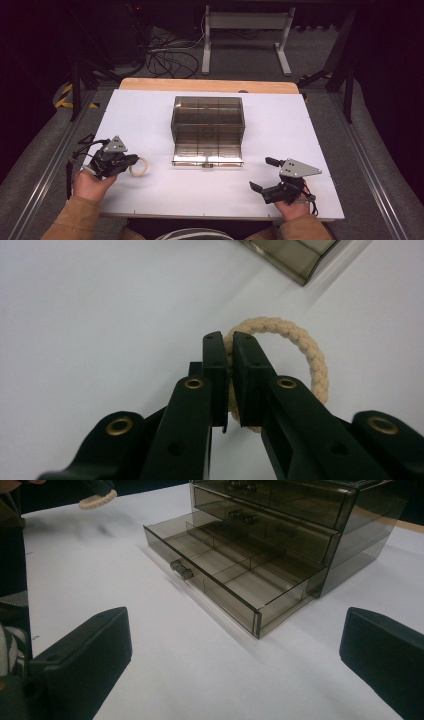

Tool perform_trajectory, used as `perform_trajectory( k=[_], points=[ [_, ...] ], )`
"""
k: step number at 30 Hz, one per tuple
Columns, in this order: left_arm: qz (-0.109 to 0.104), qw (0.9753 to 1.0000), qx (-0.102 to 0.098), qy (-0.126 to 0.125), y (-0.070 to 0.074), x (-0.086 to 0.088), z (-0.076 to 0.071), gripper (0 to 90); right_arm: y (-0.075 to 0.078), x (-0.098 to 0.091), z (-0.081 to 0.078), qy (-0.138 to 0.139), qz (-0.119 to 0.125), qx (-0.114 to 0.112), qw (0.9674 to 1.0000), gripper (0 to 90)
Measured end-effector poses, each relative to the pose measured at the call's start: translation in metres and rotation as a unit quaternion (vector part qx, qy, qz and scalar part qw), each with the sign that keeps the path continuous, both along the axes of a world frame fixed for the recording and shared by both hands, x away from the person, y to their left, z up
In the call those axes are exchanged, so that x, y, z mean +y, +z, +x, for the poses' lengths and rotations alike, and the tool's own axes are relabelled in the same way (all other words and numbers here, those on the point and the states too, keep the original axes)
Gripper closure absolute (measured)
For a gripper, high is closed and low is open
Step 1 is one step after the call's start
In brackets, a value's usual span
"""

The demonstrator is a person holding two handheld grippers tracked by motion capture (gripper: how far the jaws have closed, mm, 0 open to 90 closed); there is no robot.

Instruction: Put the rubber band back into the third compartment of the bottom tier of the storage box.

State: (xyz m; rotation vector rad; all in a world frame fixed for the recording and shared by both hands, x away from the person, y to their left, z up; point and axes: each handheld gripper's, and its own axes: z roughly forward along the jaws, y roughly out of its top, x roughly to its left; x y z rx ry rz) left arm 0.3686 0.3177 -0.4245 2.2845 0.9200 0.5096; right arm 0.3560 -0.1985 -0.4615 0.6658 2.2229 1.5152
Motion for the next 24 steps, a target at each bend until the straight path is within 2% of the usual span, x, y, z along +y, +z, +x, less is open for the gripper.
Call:
perform_trajectory(
  k=[9, 17, 24],
  points=[
    [-0.051, 0.9986, -0.017, 0.001, 0.007, 0.006, -0.004, 85.1, 0.000, 0.000, 0.000, -0.001, 0.000, 0.001, 1.0000, 0.9],
    [-0.101, 0.9945, -0.028, 0.001, 0.011, 0.010, -0.005, 85.1, -0.001, -0.001, 0.000, -0.002, -0.001, 0.002, 1.0000, 0.9],
    [-0.132, 0.9898, -0.055, 0.004, 0.012, 0.013, -0.007, 85.1, -0.002, -0.002, 0.000, -0.004, -0.003, 0.003, 1.0000, 1.0]
  ],
)
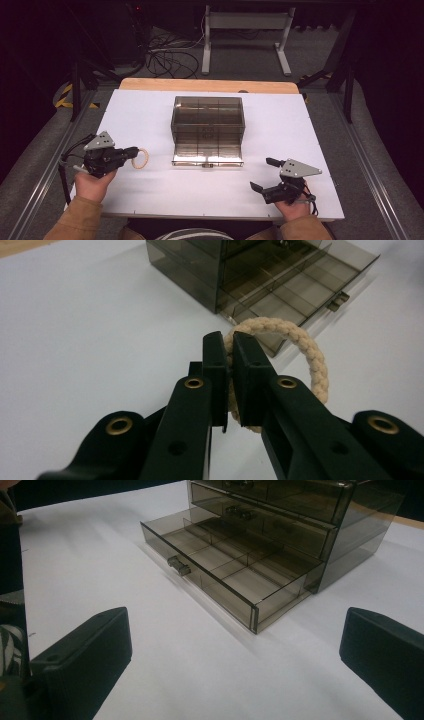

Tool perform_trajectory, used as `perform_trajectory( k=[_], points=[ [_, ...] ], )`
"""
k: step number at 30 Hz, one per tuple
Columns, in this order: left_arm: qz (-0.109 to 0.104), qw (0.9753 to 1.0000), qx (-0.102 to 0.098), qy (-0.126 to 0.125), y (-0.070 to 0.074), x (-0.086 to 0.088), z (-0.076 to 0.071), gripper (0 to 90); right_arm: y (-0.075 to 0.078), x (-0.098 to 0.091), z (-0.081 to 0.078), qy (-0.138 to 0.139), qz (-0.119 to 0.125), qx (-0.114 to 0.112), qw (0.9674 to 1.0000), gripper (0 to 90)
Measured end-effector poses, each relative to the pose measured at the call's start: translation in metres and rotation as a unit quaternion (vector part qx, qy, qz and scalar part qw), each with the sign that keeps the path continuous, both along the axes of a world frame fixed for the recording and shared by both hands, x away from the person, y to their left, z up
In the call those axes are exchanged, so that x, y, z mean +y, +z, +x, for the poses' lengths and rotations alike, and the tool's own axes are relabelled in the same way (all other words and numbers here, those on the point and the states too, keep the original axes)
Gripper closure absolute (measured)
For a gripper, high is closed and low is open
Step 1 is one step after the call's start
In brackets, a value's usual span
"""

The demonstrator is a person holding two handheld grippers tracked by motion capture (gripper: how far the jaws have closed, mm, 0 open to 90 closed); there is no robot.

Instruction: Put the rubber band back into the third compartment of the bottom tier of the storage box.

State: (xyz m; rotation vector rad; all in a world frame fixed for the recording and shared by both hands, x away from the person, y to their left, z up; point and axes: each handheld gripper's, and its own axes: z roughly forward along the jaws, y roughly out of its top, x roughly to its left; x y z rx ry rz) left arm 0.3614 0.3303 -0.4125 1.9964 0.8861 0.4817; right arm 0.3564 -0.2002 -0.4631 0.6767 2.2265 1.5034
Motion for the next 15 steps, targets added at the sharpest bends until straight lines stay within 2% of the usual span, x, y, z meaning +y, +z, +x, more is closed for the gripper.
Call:
perform_trajectory(
  k=[8, 15],
  points=[
    [-0.030, 0.9992, -0.024, 0.001, 0.0021, 0.0013, -0.0027, 84.9, -0.0011, -0.0003, 0.0001, 0.000, -0.001, 0.002, 1.0000, 0.9],
    [-0.057, 0.9978, -0.033, -0.003, 0.0036, 0.0025, -0.0045, 84.9, -0.0013, -0.0002, 0.0000, 0.001, -0.001, 0.003, 1.0000, 1.0]
  ],
)
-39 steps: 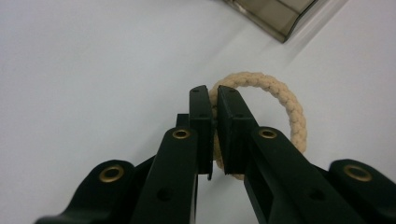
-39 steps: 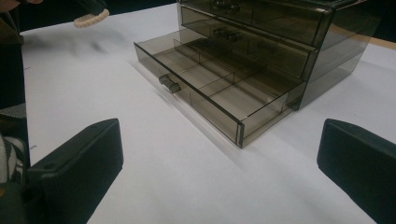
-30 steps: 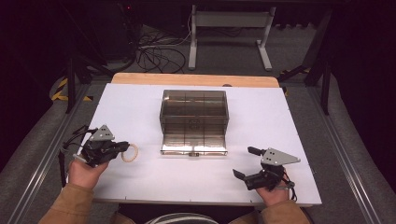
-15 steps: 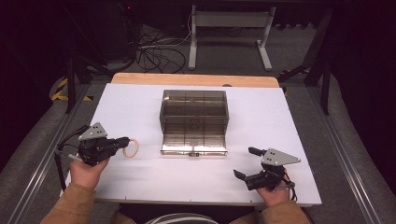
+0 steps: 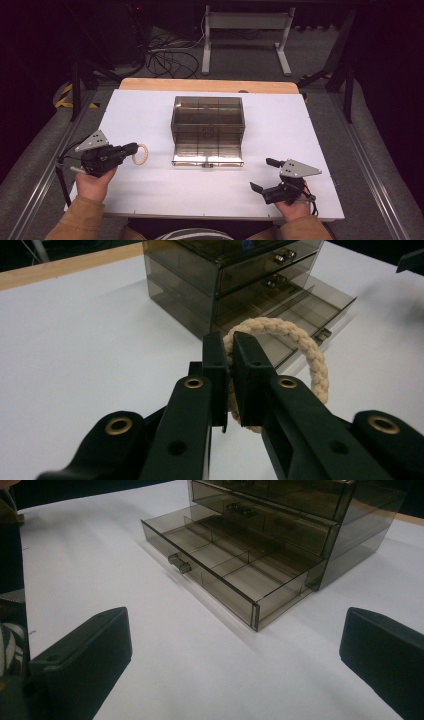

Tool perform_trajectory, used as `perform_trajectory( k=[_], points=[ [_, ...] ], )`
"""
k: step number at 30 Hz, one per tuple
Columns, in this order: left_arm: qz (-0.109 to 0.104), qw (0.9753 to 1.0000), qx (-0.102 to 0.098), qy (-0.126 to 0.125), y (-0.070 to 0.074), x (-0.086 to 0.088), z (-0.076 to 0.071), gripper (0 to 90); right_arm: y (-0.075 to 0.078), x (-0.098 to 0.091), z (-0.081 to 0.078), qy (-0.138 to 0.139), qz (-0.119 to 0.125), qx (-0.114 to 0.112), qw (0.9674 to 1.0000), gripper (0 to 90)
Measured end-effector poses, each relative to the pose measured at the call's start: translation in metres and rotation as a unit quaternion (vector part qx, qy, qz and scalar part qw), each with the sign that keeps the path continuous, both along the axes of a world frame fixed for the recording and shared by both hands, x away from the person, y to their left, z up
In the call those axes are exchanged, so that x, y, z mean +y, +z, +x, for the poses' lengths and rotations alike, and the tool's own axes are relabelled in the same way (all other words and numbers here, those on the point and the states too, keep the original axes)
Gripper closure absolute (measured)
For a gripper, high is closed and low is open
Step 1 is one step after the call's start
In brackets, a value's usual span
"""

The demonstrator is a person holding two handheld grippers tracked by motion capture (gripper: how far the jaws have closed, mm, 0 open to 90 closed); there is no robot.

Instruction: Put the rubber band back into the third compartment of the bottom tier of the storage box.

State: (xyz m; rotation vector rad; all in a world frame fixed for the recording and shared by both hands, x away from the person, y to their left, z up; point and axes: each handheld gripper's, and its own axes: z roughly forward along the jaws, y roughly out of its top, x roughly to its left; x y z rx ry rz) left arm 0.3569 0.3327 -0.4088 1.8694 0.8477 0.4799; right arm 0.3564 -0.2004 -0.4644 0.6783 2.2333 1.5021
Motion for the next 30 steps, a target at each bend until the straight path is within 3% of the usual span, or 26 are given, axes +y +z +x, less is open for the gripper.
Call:
perform_trajectory(
  k=[12, 30],
  points=[
    [-0.025, 0.9996, -0.008, -0.007, 0.003, -0.008, 0.003, 84.6, 0.000, 0.000, 0.000, 0.001, 0.001, 0.000, 1.0000, 1.0],
    [-0.034, 0.9989, -0.009, -0.032, 0.019, -0.053, 0.020, 84.3, 0.000, 0.000, 0.000, 0.001, -0.001, 0.000, 1.0000, 0.9]
  ],
)
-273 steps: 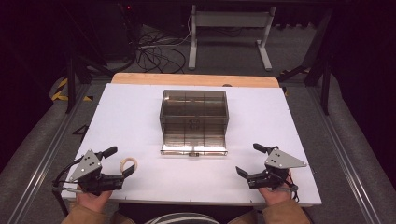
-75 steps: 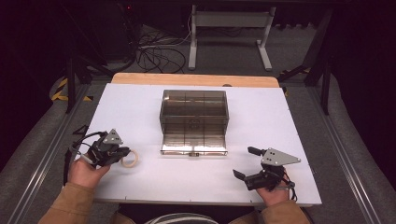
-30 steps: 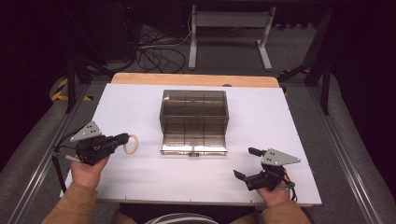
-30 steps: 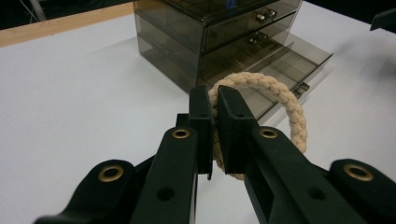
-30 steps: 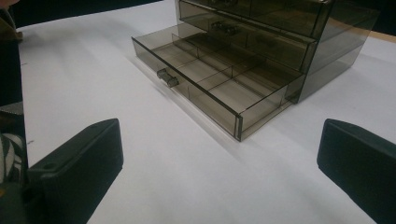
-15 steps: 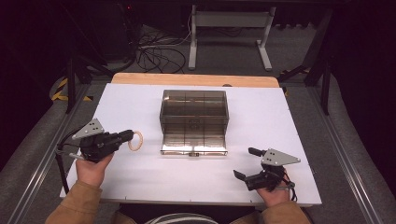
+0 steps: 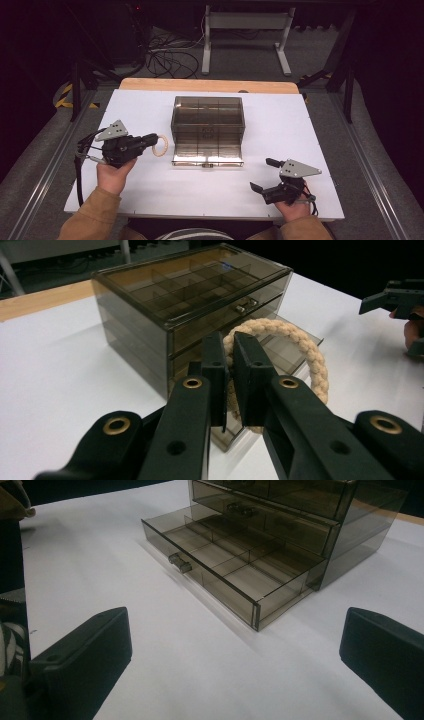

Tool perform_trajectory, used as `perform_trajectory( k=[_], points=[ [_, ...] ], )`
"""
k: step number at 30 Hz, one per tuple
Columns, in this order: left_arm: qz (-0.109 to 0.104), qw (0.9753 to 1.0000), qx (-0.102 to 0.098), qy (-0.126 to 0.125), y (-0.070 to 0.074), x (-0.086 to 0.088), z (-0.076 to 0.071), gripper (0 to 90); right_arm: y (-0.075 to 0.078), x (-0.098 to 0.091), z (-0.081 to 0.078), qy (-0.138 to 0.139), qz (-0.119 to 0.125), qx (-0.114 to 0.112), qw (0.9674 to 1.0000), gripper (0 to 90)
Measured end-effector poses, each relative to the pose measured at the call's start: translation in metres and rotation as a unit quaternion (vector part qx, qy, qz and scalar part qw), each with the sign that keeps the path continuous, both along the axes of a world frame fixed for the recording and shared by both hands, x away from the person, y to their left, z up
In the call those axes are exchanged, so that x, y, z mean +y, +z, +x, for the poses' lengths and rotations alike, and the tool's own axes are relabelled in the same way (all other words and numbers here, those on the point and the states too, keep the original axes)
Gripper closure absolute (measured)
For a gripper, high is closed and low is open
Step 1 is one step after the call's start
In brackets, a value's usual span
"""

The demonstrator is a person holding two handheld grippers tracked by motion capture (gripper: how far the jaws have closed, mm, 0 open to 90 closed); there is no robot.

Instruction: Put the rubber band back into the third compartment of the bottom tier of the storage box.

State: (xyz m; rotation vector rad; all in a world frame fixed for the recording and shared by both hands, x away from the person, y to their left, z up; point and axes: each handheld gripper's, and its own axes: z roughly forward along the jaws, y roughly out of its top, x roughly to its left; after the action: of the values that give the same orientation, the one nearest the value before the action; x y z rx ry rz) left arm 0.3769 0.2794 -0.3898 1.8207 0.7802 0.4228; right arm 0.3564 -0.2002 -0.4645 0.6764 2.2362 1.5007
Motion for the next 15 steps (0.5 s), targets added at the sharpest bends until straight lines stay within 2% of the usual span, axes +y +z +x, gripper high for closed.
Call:
perform_trajectory(
  k=[10, 11, 15],
  points=[
    [0.002, 1.0000, -0.001, -0.008, 0.007, -0.028, 0.007, 84.4, 0.000, 0.000, 0.000, 0.000, 0.000, 0.000, 1.0000, 0.9],
    [0.008, 0.9999, -0.005, -0.010, 0.007, -0.030, 0.008, 84.4, 0.000, 0.000, 0.000, 0.001, 0.000, 0.000, 1.0000, 0.9],
    [0.010, 0.9998, -0.003, -0.019, 0.007, -0.042, 0.011, 84.6, 0.000, 0.000, 0.000, 0.000, 0.000, 0.001, 1.0000, 0.9]
  ],
)
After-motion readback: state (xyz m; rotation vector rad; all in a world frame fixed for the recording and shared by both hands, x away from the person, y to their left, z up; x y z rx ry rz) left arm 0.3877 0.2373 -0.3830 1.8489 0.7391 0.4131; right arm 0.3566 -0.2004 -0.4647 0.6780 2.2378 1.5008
